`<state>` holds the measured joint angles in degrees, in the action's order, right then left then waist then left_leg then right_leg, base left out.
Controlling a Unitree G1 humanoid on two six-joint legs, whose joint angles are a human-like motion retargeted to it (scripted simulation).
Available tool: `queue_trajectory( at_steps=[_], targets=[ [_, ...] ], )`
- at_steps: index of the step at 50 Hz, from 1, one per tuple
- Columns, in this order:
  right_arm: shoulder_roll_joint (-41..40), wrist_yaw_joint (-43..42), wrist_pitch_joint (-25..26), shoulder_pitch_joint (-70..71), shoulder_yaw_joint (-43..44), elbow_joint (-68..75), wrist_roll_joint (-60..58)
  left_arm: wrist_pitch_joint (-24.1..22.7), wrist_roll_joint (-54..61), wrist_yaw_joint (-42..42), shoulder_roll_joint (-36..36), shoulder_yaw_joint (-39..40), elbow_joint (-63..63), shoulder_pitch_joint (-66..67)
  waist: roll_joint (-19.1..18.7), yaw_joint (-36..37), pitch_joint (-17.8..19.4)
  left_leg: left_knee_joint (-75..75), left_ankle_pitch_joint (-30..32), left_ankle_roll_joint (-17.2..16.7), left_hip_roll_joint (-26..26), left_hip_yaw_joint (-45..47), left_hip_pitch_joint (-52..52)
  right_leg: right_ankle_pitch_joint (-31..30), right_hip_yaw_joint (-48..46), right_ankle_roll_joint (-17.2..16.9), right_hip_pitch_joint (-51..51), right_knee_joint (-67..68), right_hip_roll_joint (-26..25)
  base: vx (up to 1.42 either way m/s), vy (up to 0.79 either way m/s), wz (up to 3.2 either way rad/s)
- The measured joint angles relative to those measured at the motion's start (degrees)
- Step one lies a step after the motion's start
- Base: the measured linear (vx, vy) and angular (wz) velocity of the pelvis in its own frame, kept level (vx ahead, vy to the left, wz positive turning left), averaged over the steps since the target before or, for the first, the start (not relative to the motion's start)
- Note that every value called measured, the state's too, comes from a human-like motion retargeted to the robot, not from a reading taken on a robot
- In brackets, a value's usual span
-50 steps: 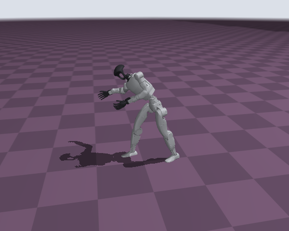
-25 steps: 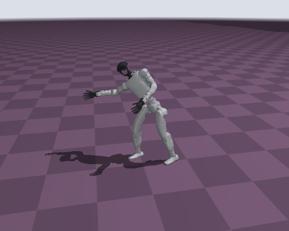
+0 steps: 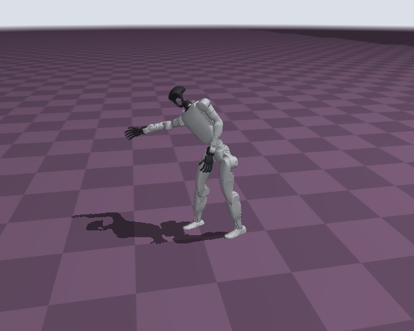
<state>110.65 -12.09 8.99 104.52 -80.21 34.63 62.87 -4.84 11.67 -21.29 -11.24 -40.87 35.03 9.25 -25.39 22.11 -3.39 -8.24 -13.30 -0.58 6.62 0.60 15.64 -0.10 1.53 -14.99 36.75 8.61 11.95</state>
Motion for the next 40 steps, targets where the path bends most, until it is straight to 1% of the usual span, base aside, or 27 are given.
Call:
queue_trajectory(
  at_steps=[3, 4, 5, 7, 12, 15, 18, 23, 25, 27, 30, 34, 35, 37, 40],
  targets=[
    [-6.6, -1.1, -1.2, -4.8, 0.0, 2.0, 2.1, 1.3, -0.5, 1.8, -2.3, 3.4, 6.5, 1.5, 0.1, -4.3, 1.2, 1.5, 0.2, -0.1, 0.4, 1.0, -1.4, -0.9, 1.2, 0.0, -0.2, -0.5, -0.1, -0.08, 0.04, -0.39],
    [-43.5, -8.8, -8.6, -44.8, 29.5, -6.6, -14.0, 0.4, -1.4, 1.9, 9.9, 14.1, 7.8, 5.7, 11.8, -12.1, 5.8, 1.4, -1.2, -1.0, -1.6, 0.4, -8.5, -0.3, -0.4, 0.4, -8.2, -1.7, -1.7, 0.00, -0.07, -0.43],
    [-97.4, -20.2, -19.3, -104.0, 73.6, -19.9, -38.6, -1.2, -2.8, 1.8, 28.7, 29.4, 8.6, 11.9, 29.2, -22.9, 12.4, 1.0, -3.2, -2.2, -4.8, -0.8, -18.8, 0.7, -3.0, 1.1, -20.2, -3.5, -4.1, 0.00, -0.07, -0.45],
    [-97.1, -20.5, -16.7, -101.9, 74.6, -19.9, -39.1, 0.4, -1.9, 3.1, 28.8, 30.0, 13.8, 7.7, 29.3, -22.2, 13.6, 0.8, -3.7, -2.9, -5.1, 0.3, -18.5, 2.0, -2.2, 1.6, -18.3, -0.8, -4.6, -0.08, 0.02, -0.44],
    [-96.3, -19.3, -16.5, -102.7, 75.2, -20.5, -38.4, 1.6, -2.3, 3.1, 28.4, 30.5, 20.3, 5.2, 28.6, -22.8, 15.2, 2.2, -3.6, -3.9, -5.9, 1.7, -19.6, 5.3, -4.6, 3.0, -15.5, 5.6, -4.8, -0.06, 0.05, -0.29],
    [-96.2, -18.7, -16.3, -103.7, 75.8, -20.3, -38.0, 2.2, -1.4, 2.8, 27.8, 31.3, 23.0, 3.3, 28.0, -23.5, 15.8, 2.8, -3.6, -4.2, -6.0, 2.0, -20.2, 4.8, -6.8, 3.4, -15.4, 7.3, -4.4, 0.00, 0.00, 0.00],
    [-96.5, -18.6, -16.2, -104.2, 76.4, -19.7, -37.4, 2.0, 1.5, 2.0, 26.8, 33.2, 23.5, 1.5, 27.3, -24.2, 16.3, 2.6, -3.8, -4.2, -5.9, 2.4, -20.4, 4.0, -6.1, 3.4, -16.4, 5.9, -5.0, 0.08, -0.03, -0.10],
    [-97.0, -19.8, -16.0, -103.7, 76.9, -19.0, -37.2, 0.2, 9.6, -0.2, 24.4, 36.1, 18.4, -0.3, 25.6, -24.5, 16.8, 0.9, -4.0, -3.6, -6.0, 4.2, -19.2, 3.3, -4.3, 3.0, -16.1, 3.9, -5.9, 0.11, -0.05, -0.34],
    [-96.9, -20.3, -15.9, -103.2, 77.0, -18.9, -37.3, -0.7, 11.6, -0.7, 23.7, 36.0, 15.1, -0.9, 25.2, -24.4, 17.1, -0.1, -3.8, -3.5, -5.8, 5.1, -18.2, 2.6, -3.6, 2.3, -15.6, 3.2, -6.0, 0.11, -0.06, -0.37],
    [-96.6, -20.4, -15.8, -103.1, 77.2, -19.1, -37.4, -1.2, 11.1, -0.2, 23.7, 34.8, 11.7, -1.5, 24.9, -24.1, 17.3, -1.3, -3.4, -3.5, -5.3, 5.1, -17.0, 2.0, -3.0, 1.9, -15.5, 2.0, -5.7, 0.10, -0.06, -0.22],
    [-95.6, -19.7, -15.7, -103.9, 77.6, -19.5, -37.2, -1.3, 6.8, 1.2, 24.4, 32.4, 6.4, -2.4, 24.7, -23.4, 17.5, -3.7, -2.7, -3.5, -3.8, 1.3, -15.2, 1.4, -2.4, 1.7, -15.9, 0.0, -4.9, 0.09, -0.05, -0.08],
    [-93.5, -18.7, -15.7, -104.8, 77.8, -20.1, -36.7, -1.5, 2.2, 1.3, 25.1, 30.8, -0.6, -2.5, 25.0, -22.2, 17.2, -10.5, -4.6, -1.7, -1.6, -6.7, -12.5, 1.0, -1.5, 1.2, -16.1, -1.5, -3.8, 0.03, -0.02, -0.03],
    [-92.9, -18.7, -15.7, -104.8, 77.8, -20.1, -36.8, -1.6, 2.1, 1.0, 25.1, 30.8, -2.2, -2.4, 25.0, -22.0, 17.0, -12.6, -5.0, -1.2, -1.6, -7.4, -11.9, 0.9, -1.3, 1.1, -16.0, -1.6, -3.8, 0.04, -0.01, -0.18],
    [-92.3, -19.1, -15.8, -104.1, 77.7, -20.2, -37.1, -1.8, 3.0, 0.3, 24.7, 31.2, -4.6, -1.9, 25.0, -22.1, 16.5, -15.1, -4.2, -0.5, -3.3, -5.9, -11.2, 0.9, -1.0, 1.2, -15.6, -1.6, -4.2, 0.03, 0.00, -0.23],
    [-92.1, -19.9, -16.2, -103.1, 77.6, -20.2, -38.0, -2.3, 4.5, -0.3, 24.3, 31.7, -6.1, -1.0, 24.9, -23.1, 15.5, -14.0, -2.1, -1.0, -6.1, -4.0, -12.1, 1.1, -0.8, 1.3, -15.2, -1.3, -5.3, 0.02, 0.01, -0.15]
  ],
)
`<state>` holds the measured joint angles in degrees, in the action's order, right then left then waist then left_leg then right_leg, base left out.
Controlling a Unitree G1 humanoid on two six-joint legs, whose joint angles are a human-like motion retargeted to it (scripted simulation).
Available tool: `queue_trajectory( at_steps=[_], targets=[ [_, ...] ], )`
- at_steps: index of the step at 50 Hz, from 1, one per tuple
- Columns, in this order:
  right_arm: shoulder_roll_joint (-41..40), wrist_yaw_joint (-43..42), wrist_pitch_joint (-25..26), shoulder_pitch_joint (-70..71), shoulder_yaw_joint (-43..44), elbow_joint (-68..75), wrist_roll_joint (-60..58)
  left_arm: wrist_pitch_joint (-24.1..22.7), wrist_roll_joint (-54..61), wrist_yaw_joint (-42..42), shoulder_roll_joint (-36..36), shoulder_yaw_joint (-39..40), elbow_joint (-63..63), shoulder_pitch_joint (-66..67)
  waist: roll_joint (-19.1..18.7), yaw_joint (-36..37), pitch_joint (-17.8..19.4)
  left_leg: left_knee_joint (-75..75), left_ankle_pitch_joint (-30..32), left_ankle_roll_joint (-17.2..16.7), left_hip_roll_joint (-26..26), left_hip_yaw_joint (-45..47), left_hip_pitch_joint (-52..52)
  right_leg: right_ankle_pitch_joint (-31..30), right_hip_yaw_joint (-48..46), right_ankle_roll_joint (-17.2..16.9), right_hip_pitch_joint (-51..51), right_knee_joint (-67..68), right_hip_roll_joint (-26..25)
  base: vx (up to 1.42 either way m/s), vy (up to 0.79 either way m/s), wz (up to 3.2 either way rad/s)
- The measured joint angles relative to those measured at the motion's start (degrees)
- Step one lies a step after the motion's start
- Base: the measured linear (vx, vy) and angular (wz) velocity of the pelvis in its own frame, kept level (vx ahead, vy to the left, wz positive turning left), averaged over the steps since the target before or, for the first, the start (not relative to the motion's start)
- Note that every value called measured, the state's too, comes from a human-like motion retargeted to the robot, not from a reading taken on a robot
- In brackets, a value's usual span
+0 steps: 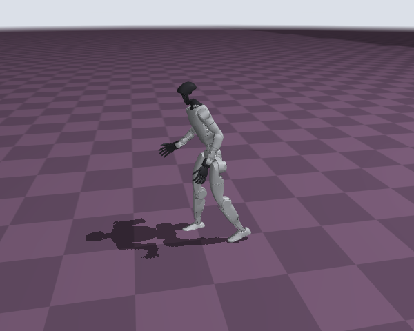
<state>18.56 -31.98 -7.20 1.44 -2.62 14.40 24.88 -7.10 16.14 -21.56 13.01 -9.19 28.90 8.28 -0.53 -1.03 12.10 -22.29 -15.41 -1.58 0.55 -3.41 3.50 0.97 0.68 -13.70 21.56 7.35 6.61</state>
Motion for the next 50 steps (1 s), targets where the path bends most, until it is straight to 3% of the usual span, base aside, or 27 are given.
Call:
queue_trajectory(
  at_steps=[5, 10, 15, 23, 37, 44, 50],
  targets=[
    [-1.2, -0.5, -0.9, -0.6, 0.2, 0.3, -0.3, -0.2, -2.3, 0.2, 0.9, -1.9, 3.3, 0.3, 0.1, -2.8, -1.8, 5.7, -0.9, -2.5, -1.3, -1.7, -3.0, 0.4, -1.1, -0.3, 0.0, 0.6, -0.6, -0.01, 0.04, 0.11],
    [-2.5, 0.0, -1.9, -2.1, 0.7, 1.9, 2.3, 0.4, -5.1, 0.6, 1.8, -3.4, 8.3, -0.5, 0.5, -3.2, -3.2, 9.9, -2.0, -2.0, -2.0, -0.6, -5.1, 0.2, -2.2, -0.5, -0.2, 0.5, -0.6, -0.06, 0.08, 0.18],
    [-4.0, -0.3, -2.7, -1.5, 1.1, 3.2, 5.5, 0.4, -0.2, -0.1, 1.0, -1.6, 11.2, -0.4, 1.4, -2.6, -3.5, 13.4, -3.1, -1.2, -2.4, -0.6, -7.1, -0.5, -2.8, -0.9, -0.7, -0.1, -0.4, -0.09, 0.10, 0.10],
    [-4.5, -2.2, -1.6, 5.2, -1.4, 3.5, 4.4, -3.2, 9.6, -0.7, 2.2, -3.2, 1.2, -3.6, 3.3, -2.2, -4.1, 16.3, -2.1, -1.7, -0.8, -1.8, -9.8, -2.0, -3.0, -0.9, -2.5, -0.6, 1.6, -0.09, 0.12, 0.10],
    [7.3, 3.2, 1.9, 37.3, -6.9, -14.5, -10.2, -6.8, 4.4, -5.8, 1.8, -7.0, -22.6, -49.7, 2.1, -0.6, -10.9, 13.3, -4.1, -1.9, 0.7, -2.1, -13.2, -3.0, -2.6, -1.3, -7.5, -1.4, 2.6, -0.02, 0.09, -0.04],
    [10.0, 0.5, 4.8, 55.8, -10.1, -14.2, -20.5, -5.8, -0.1, -8.9, 3.8, -8.4, -19.0, -68.6, 1.4, -2.0, -12.4, 13.1, -4.5, -2.5, 1.0, -0.9, -14.6, 0.1, -1.8, -1.1, -7.5, 0.9, 2.7, -0.02, 0.08, -0.18],
    [5.8, 2.1, 6.5, 59.1, -16.3, -1.9, -16.8, -4.6, 3.8, -8.6, 3.4, -11.0, -9.4, -67.1, 0.0, -3.3, -11.9, 12.0, -5.2, -2.2, 0.2, 1.1, -16.0, 5.4, 3.1, 0.6, -3.9, 13.8, -0.8, 0.03, 0.02, -0.29]
  ],
)
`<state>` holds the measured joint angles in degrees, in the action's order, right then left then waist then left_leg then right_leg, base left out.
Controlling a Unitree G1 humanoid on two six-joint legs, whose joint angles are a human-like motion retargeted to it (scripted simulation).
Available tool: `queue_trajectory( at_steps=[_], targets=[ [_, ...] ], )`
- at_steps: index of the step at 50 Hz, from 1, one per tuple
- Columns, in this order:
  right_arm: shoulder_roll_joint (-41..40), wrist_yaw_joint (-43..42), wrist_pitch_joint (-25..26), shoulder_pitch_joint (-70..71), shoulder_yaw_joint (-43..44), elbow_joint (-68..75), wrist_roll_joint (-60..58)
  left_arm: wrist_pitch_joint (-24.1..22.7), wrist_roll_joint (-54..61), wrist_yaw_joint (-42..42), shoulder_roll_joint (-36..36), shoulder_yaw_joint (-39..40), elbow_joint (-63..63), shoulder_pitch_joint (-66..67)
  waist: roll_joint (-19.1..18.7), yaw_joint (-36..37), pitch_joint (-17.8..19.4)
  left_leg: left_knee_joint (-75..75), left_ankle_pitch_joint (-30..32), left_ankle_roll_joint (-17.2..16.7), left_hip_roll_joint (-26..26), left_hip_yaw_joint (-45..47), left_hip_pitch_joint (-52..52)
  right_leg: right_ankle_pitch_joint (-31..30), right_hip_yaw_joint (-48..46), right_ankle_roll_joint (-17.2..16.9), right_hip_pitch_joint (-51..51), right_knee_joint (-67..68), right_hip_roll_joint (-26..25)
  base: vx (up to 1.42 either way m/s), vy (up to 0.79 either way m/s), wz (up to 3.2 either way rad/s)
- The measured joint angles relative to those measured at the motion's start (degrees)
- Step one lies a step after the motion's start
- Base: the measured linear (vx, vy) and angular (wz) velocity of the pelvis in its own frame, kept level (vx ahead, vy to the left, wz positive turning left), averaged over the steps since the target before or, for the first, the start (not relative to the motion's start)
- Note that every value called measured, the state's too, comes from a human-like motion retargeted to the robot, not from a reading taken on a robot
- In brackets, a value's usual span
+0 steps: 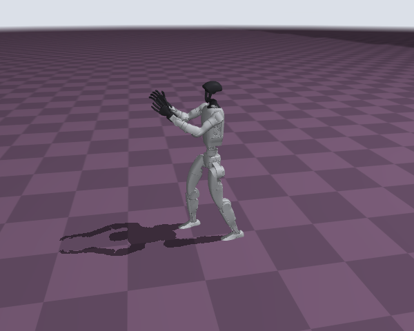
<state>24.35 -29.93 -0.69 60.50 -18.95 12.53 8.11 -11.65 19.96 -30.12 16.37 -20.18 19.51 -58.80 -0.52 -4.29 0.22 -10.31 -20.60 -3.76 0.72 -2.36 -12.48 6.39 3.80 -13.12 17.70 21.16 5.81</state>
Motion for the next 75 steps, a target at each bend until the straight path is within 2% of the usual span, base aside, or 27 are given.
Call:
queue_trajectory(
  at_steps=[7, 10, 14, 17, 23, 28, 33, 37, 40, 43, 45, 47, 50, 52, 53, 55, 57, 58, 60, 62, 63, 66, 68, 70, 72, 73, 75],
  targets=[
    [-5.1, 12.3, 1.9, -20.9, -2.0, 19.2, 7.5, 7.4, -2.9, 12.9, -3.4, 0.2, 18.6, 23.0, -0.4, -0.9, -1.2, -3.0, -0.7, 0.6, -0.7, -0.2, -1.7, 2.4, -0.4, 3.4, -5.2, -0.8, -1.2, 0.16, -0.06, 0.09],
    [-6.6, 13.3, 3.7, -32.3, -2.6, 32.5, 8.6, 10.3, -5.0, 13.2, -5.4, 0.5, 31.9, 35.6, -1.0, -0.2, -0.8, -3.3, 0.1, 0.6, -1.3, 0.2, -2.3, 2.5, -0.3, 3.1, -6.0, -0.9, -1.8, 0.16, -0.07, -0.11],
    [-7.7, 16.3, 8.7, -45.1, -0.3, 54.3, 6.7, 13.7, -5.6, 11.4, -6.1, 3.4, 51.0, 51.9, -1.4, 0.6, 2.5, -3.8, 0.6, 0.0, -2.0, 1.0, -2.2, 2.9, 0.1, 2.2, -5.7, -0.5, -2.7, 0.11, -0.09, -0.21],
    [-6.8, 18.5, 11.1, -55.9, 5.5, 63.5, 4.2, 15.1, -8.1, 12.9, -4.0, 8.0, 57.7, 65.1, -1.2, 1.3, 6.6, -3.6, 1.0, -0.1, -2.3, 1.9, -1.4, 2.4, 0.6, 2.3, -4.5, -0.7, -3.3, 0.04, -0.09, -0.25],
    [-6.2, 17.2, 8.0, -81.8, 16.9, 59.2, 8.2, 10.5, -5.4, 14.7, -0.1, 14.9, 54.3, 90.6, -0.1, 2.7, 16.2, -4.5, 2.5, -0.7, -1.8, 2.6, 5.3, -3.3, 0.6, -0.5, 0.6, -4.5, -2.9, -0.12, -0.06, -0.10],
    [-7.8, 17.4, 8.7, -98.1, 20.1, 52.7, 6.2, 8.6, 3.6, 14.4, -1.4, 19.6, 48.2, 105.8, -0.1, 0.3, 23.6, -14.6, 0.7, -0.1, -0.7, 1.6, 19.0, -8.5, 0.9, -1.4, 8.0, -6.7, -1.6, -0.36, -0.02, 0.23],
    [-11.4, 15.3, 9.7, -103.3, 17.8, 56.8, 8.7, 6.3, 7.5, 8.9, -2.2, 11.5, 42.4, 109.5, -3.2, -1.9, 28.2, -37.4, -7.0, 5.9, 0.2, -0.6, 41.7, -4.5, 1.0, -0.8, 24.5, 4.4, -1.8, -0.46, 0.01, 0.38],
    [-13.0, 14.7, 9.8, -98.7, 15.1, 63.0, 8.4, 5.2, 8.4, 4.1, -3.8, 7.0, 43.4, 99.2, -7.0, -2.5, 29.4, -59.1, -16.9, 9.7, 0.8, -4.1, 57.0, 2.3, -2.2, 0.0, 40.5, 25.1, -1.8, -0.31, 0.01, 0.44],
    [-11.2, 16.6, 10.3, -86.8, 13.7, 66.8, 9.1, 6.6, 11.0, 1.8, -6.9, 6.8, 48.9, 80.8, -8.6, -3.2, 28.9, -72.3, -21.8, 12.2, 1.6, -6.0, 62.6, 6.0, -3.5, 1.9, 47.2, 38.5, -1.2, -0.17, 0.02, 0.44],
    [-6.4, 16.0, 9.4, -70.5, 11.0, 64.3, 11.4, 8.5, 12.7, 1.9, -8.7, 5.9, 53.3, 57.6, -8.0, -3.8, 25.1, -78.7, -22.4, 13.1, 2.4, -6.3, 63.3, 6.5, -3.6, 3.0, 47.8, 44.0, -0.6, -0.19, 0.06, 0.23],
    [-2.5, 12.6, 7.4, -59.0, 7.8, 56.4, 14.4, 9.4, 13.3, 2.0, -8.9, 4.9, 53.4, 41.3, -6.6, -4.8, 22.2, -78.2, -21.4, 13.2, 3.1, -5.8, 61.0, 5.1, -3.3, 2.8, 44.9, 43.2, 0.2, -0.29, 0.13, 0.26],
    [2.9, 9.6, 3.8, -47.2, 1.4, 41.6, 20.7, 9.0, 16.1, 2.7, -7.2, 2.6, 50.0, 24.7, -4.4, -6.6, 20.1, -73.4, -18.0, 12.7, 4.4, -5.2, 56.7, 0.6, -2.8, 1.8, 38.7, 36.4, 1.5, -0.41, 0.18, 0.39],
    [13.2, 7.6, -0.4, -22.7, -10.4, 19.0, 28.4, 4.2, 27.7, 2.5, -2.2, -5.1, 40.0, -0.8, -0.4, -9.4, 19.4, -59.7, -6.7, 9.0, 6.5, -4.6, 49.5, -14.0, -0.8, -1.8, 24.5, 13.2, 3.5, -0.58, 0.18, 0.35],
    [19.7, 3.3, -3.1, -2.2, -17.4, 7.7, 28.7, -2.4, 33.4, -0.2, 2.3, -10.9, 28.6, -16.0, -0.6, -9.3, 19.7, -48.1, 4.2, 1.6, 3.9, -7.6, 45.5, -25.6, -2.1, -1.9, 13.3, -8.6, 0.5, -0.70, -0.08, -0.16],
    [22.7, 0.6, -4.6, 8.4, -20.5, 3.1, 27.5, -6.2, 34.3, -2.0, 4.5, -13.3, 21.8, -23.0, -0.6, -8.8, 19.7, -40.4, 11.0, -2.3, 2.9, -8.9, 43.2, -28.3, -2.3, -1.9, 9.8, -15.4, -0.7, -0.74, -0.08, -0.48],
    [26.8, -4.5, -6.7, 30.2, -26.7, -3.6, 23.0, -13.4, 32.2, -5.6, 9.4, -16.3, 6.7, -35.9, -0.9, -6.3, 19.1, -20.1, 26.2, -8.9, 0.4, -10.3, 37.5, -28.4, -2.7, -1.9, 5.7, -21.8, -3.0, -0.79, 0.09, -0.98],
    [27.8, -7.7, -9.0, 48.4, -31.6, -7.3, 18.9, -18.7, 27.4, -7.2, 15.4, -16.7, -8.3, -45.7, -1.7, -2.8, 17.4, 3.7, 37.9, -11.2, -2.8, -7.1, 29.4, -23.8, -2.6, -1.9, 3.4, -19.4, -5.0, -0.77, 0.39, -1.56],
    [27.8, -8.5, -10.5, 55.1, -33.0, -8.9, 17.5, -20.4, 25.5, -6.5, 18.4, -16.6, -14.7, -49.2, -2.3, -1.2, 15.9, 11.5, 39.3, -11.2, -4.3, -4.3, 26.8, -21.2, -2.5, -1.9, 3.0, -16.0, -6.3, -0.78, 0.35, -1.53],
    [28.1, -11.4, -12.8, 65.0, -34.8, -10.8, 15.5, -24.8, 24.7, -4.2, 23.7, -17.2, -25.8, -54.5, -2.4, 1.4, 12.9, 15.3, 34.0, -11.2, -6.8, 0.2, 25.7, -16.5, -2.5, -1.9, 3.5, -7.3, -9.4, -0.79, 0.11, -1.19],
    [30.5, -14.2, -13.5, 70.3, -37.3, -13.2, 13.8, -27.2, 26.4, -3.0, 30.1, -16.9, -33.6, -54.4, -1.4, 2.5, 9.2, 14.1, 30.4, -9.6, -7.7, 2.4, 24.1, -14.0, -1.6, -1.9, 4.4, 0.1, -11.1, -0.75, -0.01, -0.66],
    [32.3, -15.2, -12.9, 71.8, -38.7, -14.5, 12.6, -27.6, 27.2, -2.9, 33.3, -16.1, -36.5, -52.4, -0.2, 2.6, 7.3, 10.3, 29.5, -6.9, -6.0, 3.2, 23.6, -13.3, -0.8, -1.9, 4.5, 2.8, -10.2, -0.69, 0.11, -0.35],
    [39.5, -15.9, -9.6, 70.3, -41.6, -19.9, 10.3, -23.6, 25.9, -2.0, 43.0, -9.4, -42.1, -37.0, 3.5, 2.4, -0.6, -18.2, 23.9, 0.2, -1.0, 5.1, 28.0, -13.4, 0.0, -1.9, 4.7, 5.6, -5.6, -0.62, 0.19, -0.30],
    [44.9, -14.7, -8.4, 63.3, -40.1, -25.7, 10.1, -18.2, 23.3, 1.0, 49.1, 0.8, -45.4, -17.8, 3.9, 2.3, -7.5, -34.0, 21.5, 2.2, -0.9, 8.1, 27.6, -12.7, -0.1, -1.6, 3.1, 1.7, -3.7, -0.57, 0.19, -0.82],
    [51.3, -12.9, -8.5, 54.7, -35.9, -32.3, 9.0, -14.0, 21.5, 5.8, 53.6, 15.5, -48.1, 5.1, 3.4, 2.3, -11.1, -40.9, 21.3, 1.6, -3.2, 11.5, 20.9, -6.6, 0.2, 1.3, 0.4, -2.4, -4.5, -0.63, 0.04, -1.26],
    [58.1, -10.9, -8.1, 45.3, -28.6, -38.2, 4.2, -11.8, 19.1, 9.4, 51.1, 35.7, -51.0, 31.4, 1.1, 1.4, -9.8, -39.0, 21.3, 0.5, -6.8, 15.1, 11.9, 4.4, 0.8, 5.4, 1.8, 0.5, -7.6, -0.81, -0.03, -1.20],
    [61.0, -10.5, -7.8, 39.8, -23.8, -40.3, 0.9, -11.1, 17.4, 10.3, 46.1, 45.5, -52.5, 44.1, -0.7, 0.0, -8.1, -36.2, 20.7, 0.1, -8.5, 16.7, 8.1, 9.6, 0.5, 7.2, 4.9, 5.1, -9.4, -0.98, -0.01, -0.64],
    [63.3, -13.2, -7.6, 22.1, -9.8, -42.7, -5.0, -10.3, 13.3, 9.2, 29.9, 57.2, -53.5, 61.9, -4.5, -5.8, -3.6, -28.7, 16.3, -0.8, -11.0, 18.1, 2.0, 15.7, -2.2, 7.7, 13.6, 17.4, -11.0, -1.13, 0.04, 0.32]
  ],
)
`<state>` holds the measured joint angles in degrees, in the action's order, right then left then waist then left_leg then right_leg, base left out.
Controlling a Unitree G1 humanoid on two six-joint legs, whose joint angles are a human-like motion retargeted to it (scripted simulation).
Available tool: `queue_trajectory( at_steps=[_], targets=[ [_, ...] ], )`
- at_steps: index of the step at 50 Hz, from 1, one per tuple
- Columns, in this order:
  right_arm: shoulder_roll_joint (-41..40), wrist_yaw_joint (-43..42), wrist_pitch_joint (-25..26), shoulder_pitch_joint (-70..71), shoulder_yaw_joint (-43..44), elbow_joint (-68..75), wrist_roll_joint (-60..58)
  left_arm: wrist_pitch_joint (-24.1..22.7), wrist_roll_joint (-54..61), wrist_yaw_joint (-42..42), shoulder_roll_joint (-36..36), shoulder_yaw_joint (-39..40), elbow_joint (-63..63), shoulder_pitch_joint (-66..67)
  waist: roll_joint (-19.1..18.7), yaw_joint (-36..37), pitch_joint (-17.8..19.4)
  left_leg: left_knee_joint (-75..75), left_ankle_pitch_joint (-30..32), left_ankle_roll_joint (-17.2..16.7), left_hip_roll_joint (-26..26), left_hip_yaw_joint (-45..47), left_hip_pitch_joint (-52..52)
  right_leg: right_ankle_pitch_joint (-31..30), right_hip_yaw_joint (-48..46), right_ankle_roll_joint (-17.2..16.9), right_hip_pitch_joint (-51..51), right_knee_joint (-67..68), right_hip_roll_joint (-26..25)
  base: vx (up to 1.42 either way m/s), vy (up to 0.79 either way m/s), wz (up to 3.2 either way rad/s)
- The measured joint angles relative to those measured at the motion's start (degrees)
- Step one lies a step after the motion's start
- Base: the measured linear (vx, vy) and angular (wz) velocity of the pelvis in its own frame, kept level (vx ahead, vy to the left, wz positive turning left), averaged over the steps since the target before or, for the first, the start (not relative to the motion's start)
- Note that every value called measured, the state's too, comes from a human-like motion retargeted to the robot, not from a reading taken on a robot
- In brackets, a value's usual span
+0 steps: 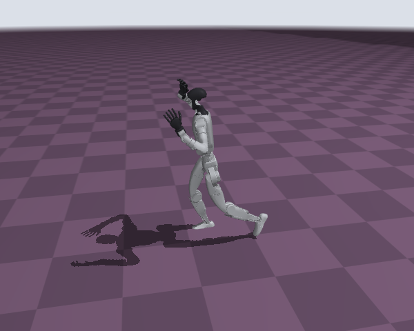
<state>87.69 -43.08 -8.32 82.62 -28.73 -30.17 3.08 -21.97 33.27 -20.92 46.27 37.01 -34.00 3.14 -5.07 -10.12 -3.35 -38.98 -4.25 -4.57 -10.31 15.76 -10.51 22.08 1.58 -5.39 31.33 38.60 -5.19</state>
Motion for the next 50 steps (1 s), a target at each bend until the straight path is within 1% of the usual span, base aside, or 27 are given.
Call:
queue_trajectory(
  at_steps=[1, 2, 3, 4, 5, 7, 8, 10, 12, 13, 15, 18, 20, 22, 25, 27, 29, 30, 32, 35, 37, 38, 40, 42, 45, 47, 50],
  targets=[
    [-4.6, -2.0, -0.2, -18.2, 13.7, -1.0, -2.8, 0.4, -2.0, -1.9, -8.7, 1.3, 1.7, 3.8, -0.1, -5.3, 3.3, 3.9, -4.6, -0.8, -0.7, -1.3, -2.4, 0.1, -2.3, -1.8, 3.7, 5.4, 1.3, -1.22, 0.11, 1.50],
    [-12.0, -2.8, -0.5, -38.0, 28.1, -3.2, -4.9, 1.0, -3.7, -3.6, -15.7, 1.2, 4.1, 5.9, 1.0, -9.6, 6.9, 7.6, -9.7, -1.4, -1.3, -3.1, -4.5, -0.1, -4.5, -3.7, 6.7, 10.1, 3.0, -1.26, 0.17, 2.29],
    [-25.0, -1.2, -0.9, -61.0, 43.8, -7.7, -5.4, 2.1, -4.9, -4.8, -19.4, -1.8, 7.9, 4.6, 4.6, -11.9, 10.7, 10.6, -15.6, -1.8, -1.6, -5.7, -6.1, -1.1, -6.3, -5.8, 8.7, 13.3, 5.6, -1.26, 0.24, 2.44],
    [-35.9, 1.5, -1.1, -74.1, 48.4, -8.3, -3.6, 3.3, -6.1, -5.6, -23.7, -5.5, 12.2, 2.4, 6.6, -12.8, 14.3, 12.6, -21.1, -1.6, -1.7, -8.0, -6.8, -2.5, -7.6, -7.1, 10.0, 14.7, 8.0, -1.24, 0.32, 2.43],
    [-45.8, 4.6, -1.3, -82.2, 47.5, -6.9, -0.6, 4.4, -7.3, -6.1, -28.4, -9.6, 16.8, -0.2, 7.9, -13.1, 17.9, 14.2, -26.4, -1.1, -1.7, -10.2, -6.9, -4.0, -8.6, -7.9, 10.9, 15.2, 10.2, -1.18, 0.37, 1.90],
    [-60.7, 8.0, 0.5, -86.8, 38.1, 2.8, 7.0, 5.9, -9.5, -6.8, -35.5, -17.6, 24.0, -4.1, 9.5, -10.4, 23.6, 14.5, -32.2, 0.9, -0.3, -12.5, -4.7, -8.1, -8.6, -7.2, 11.3, 11.1, 12.6, -1.09, 0.39, 1.01],
    [-65.9, 8.6, 1.5, -86.9, 33.0, 9.5, 9.8, 6.1, -10.4, -7.2, -37.9, -21.4, 26.4, -5.0, 10.3, -7.8, 25.9, 13.9, -33.2, 2.0, 0.7, -12.7, -3.0, -10.7, -7.7, -6.4, 11.2, 7.5, 12.5, -0.97, 0.35, 0.07],
    [-71.7, 10.2, 3.3, -86.3, 23.0, 21.1, 14.2, 6.5, -11.6, -7.2, -40.9, -28.6, 28.9, -4.1, 11.8, -1.7, 29.5, 11.8, -32.5, 3.5, 3.0, -11.9, 0.9, -16.6, -3.5, -5.6, 10.1, -1.7, 10.4, -0.83, 0.27, -0.63],
    [-72.4, 13.5, 3.8, -84.6, 14.8, 27.4, 15.8, 6.8, -13.0, -5.7, -41.0, -33.8, 29.7, -0.6, 13.1, 4.2, 31.6, 9.8, -29.2, 3.3, 4.7, -10.5, 4.8, -22.0, 2.4, -6.4, 7.8, -10.5, 6.8, -0.64, 0.18, -0.91],
    [-71.9, 15.0, 3.7, -83.9, 11.7, 28.4, 14.7, 7.0, -14.0, -4.7, -40.5, -35.4, 30.0, 1.7, 13.8, 6.4, 31.8, 9.3, -27.4, 2.9, 5.4, -10.0, 6.7, -23.9, 4.6, -6.9, 6.7, -13.6, 5.5, -0.53, 0.14, -0.67],
    [-70.2, 16.3, 3.4, -82.5, 8.5, 27.8, 9.5, 7.5, -16.3, -3.0, -39.1, -37.0, 31.2, 6.1, 14.9, 8.9, 31.8, 9.8, -23.9, 2.0, 6.3, -9.7, 9.6, -25.1, 5.5, -7.0, 4.3, -16.9, 4.1, -0.44, 0.13, -0.24],
    [-68.1, 16.5, 2.6, -82.0, 9.4, 24.6, 4.3, 8.5, -19.4, -2.4, -36.8, -37.6, 35.3, 11.0, 15.9, 8.6, 30.5, 13.5, -20.1, 0.9, 7.2, -11.5, 11.7, -22.8, 1.3, -5.7, 0.5, -19.0, 4.7, -0.33, 0.14, 0.54],
    [-66.9, 17.4, 2.3, -82.3, 10.8, 23.4, 5.7, 9.5, -21.1, -2.8, -35.2, -38.0, 40.1, 11.5, 16.2, 7.3, 29.3, 16.2, -18.3, 0.3, 8.0, -13.7, 12.7, -21.6, 0.0, -5.0, -1.2, -20.7, 5.6, -0.26, 0.15, 0.98],
    [-65.3, 18.3, 2.3, -82.8, 11.9, 23.6, 9.1, 10.9, -22.8, -3.6, -33.5, -38.3, 45.4, 9.8, 16.0, 6.8, 28.3, 18.0, -17.0, 0.0, 8.8, -15.3, 13.5, -21.2, 0.8, -4.6, -1.6, -20.9, 6.0, -0.21, 0.17, 0.77],
    [-62.9, 19.0, 2.6, -83.4, 13.0, 26.9, 12.7, 13.0, -25.4, -5.0, -31.5, -37.8, 51.8, 5.7, 15.5, 7.6, 27.4, 19.1, -15.7, -0.1, 9.6, -16.3, 14.7, -20.1, 2.4, -4.2, 0.0, -17.1, 4.5, -0.17, 0.17, 0.25],
    [-62.0, 19.1, 3.0, -83.6, 13.5, 31.3, 14.1, 13.8, -26.2, -6.1, -30.7, -37.2, 54.0, 2.8, 15.4, 8.0, 27.4, 19.6, -14.9, -0.4, 9.9, -16.2, 14.9, -18.3, 2.0, -4.7, 1.3, -13.8, 2.4, -0.10, 0.15, 0.01],
    [-61.9, 19.1, 3.6, -83.9, 13.7, 36.7, 15.8, 14.0, -25.9, -7.1, -30.3, -37.2, 55.2, 0.1, 15.6, 7.5, 27.8, 20.8, -13.8, -0.9, 10.7, -16.5, 14.3, -17.0, 0.3, -6.1, 1.8, -13.4, 0.5, -0.03, 0.13, 0.20],
    [-62.2, 19.2, 4.0, -84.2, 13.9, 39.5, 16.8, 14.0, -25.5, -7.6, -30.2, -37.5, 55.7, -1.2, 15.8, 6.9, 28.1, 21.6, -13.1, -1.2, 11.2, -16.9, 13.8, -16.6, -0.8, -7.0, 1.7, -14.4, -0.3, 0.02, 0.12, 0.56],
    [-63.1, 20.1, 4.7, -84.7, 14.6, 46.0, 20.0, 13.9, -24.2, -7.9, -30.0, -39.6, 57.6, -4.8, 16.3, 4.9, 28.9, 23.1, -11.7, -1.8, 13.0, -18.9, 12.5, -17.7, -2.5, -9.2, 0.1, -20.0, -1.2, 0.09, 0.05, 0.93],
    [-65.1, 21.1, 6.2, -88.8, 16.5, 53.3, 24.8, 14.4, -23.3, -6.8, -30.1, -43.9, 59.4, -8.9, 16.3, 2.3, 30.1, 22.1, -12.3, -3.0, 15.4, -23.3, 10.7, -23.1, -3.2, -9.6, -4.3, -29.8, -3.2, 0.19, -0.04, 1.30],
    [-65.9, 21.4, 6.9, -92.0, 17.9, 58.2, 27.4, 14.9, -23.5, -5.1, -31.5, -47.1, 60.2, -11.4, 15.2, 0.8, 30.1, 20.8, -13.7, -1.8, 18.9, -26.7, 10.3, -25.8, -3.6, -9.6, -5.7, -32.3, -1.0, 0.20, 0.25, 1.58],
    [-66.0, 21.6, 7.1, -93.3, 18.4, 60.9, 28.1, 15.1, -23.7, -4.1, -32.7, -48.5, 60.2, -12.3, 14.3, -0.1, 29.5, 20.5, -14.2, -0.7, 21.0, -28.4, 10.5, -25.8, -4.1, -9.6, -5.3, -32.0, 1.1, 0.17, 0.37, 1.47],
    [-65.8, 22.0, 7.7, -94.4, 18.4, 67.5, 27.4, 15.1, -24.0, -2.2, -34.8, -50.2, 59.7, -13.0, 11.9, -0.7, 27.9, 18.0, -17.0, 0.6, 22.8, -30.3, 11.6, -23.4, -6.0, -7.7, -3.3, -28.0, 3.4, 0.17, 0.28, 0.97],
    [-65.4, 21.7, 8.3, -93.1, 17.5, 74.8, 23.3, 14.4, -23.8, -0.9, -36.0, -51.1, 58.6, -11.8, 9.3, -0.5, 26.2, 14.1, -20.1, 0.8, 22.3, -29.6, 13.1, -20.1, -7.1, -7.0, -0.3, -21.6, 3.4, 0.15, 0.14, 0.14],
    [-65.2, 19.2, 8.6, -89.7, 16.9, 82.6, 16.2, 13.2, -23.3, -0.5, -36.0, -52.5, 57.6, -8.6, 7.5, -0.7, 23.4, 9.8, -21.8, -0.7, 20.4, -25.0, 14.7, -18.5, -6.9, -9.4, 1.9, -15.8, 2.7, 0.10, 0.08, -0.26],
    [-65.5, 17.2, 7.7, -88.7, 17.0, 81.9, 15.7, 12.9, -23.9, -0.2, -34.5, -53.6, 57.6, -6.2, 7.5, -1.3, 21.5, 8.5, -22.0, -1.1, 18.3, -20.4, 15.2, -19.1, -6.6, -9.6, 0.7, -17.4, 1.8, 0.03, 0.02, -0.25],
    [-65.6, 16.6, 5.7, -88.9, 16.7, 75.0, 18.1, 13.3, -25.8, 0.6, -31.6, -54.6, 58.2, -3.5, 8.9, -2.3, 18.6, 9.5, -21.4, 1.0, 16.5, -15.7, 15.3, -20.5, -5.7, -9.0, -2.1, -21.9, 2.1, -0.02, 0.00, -0.04]
  ],
)
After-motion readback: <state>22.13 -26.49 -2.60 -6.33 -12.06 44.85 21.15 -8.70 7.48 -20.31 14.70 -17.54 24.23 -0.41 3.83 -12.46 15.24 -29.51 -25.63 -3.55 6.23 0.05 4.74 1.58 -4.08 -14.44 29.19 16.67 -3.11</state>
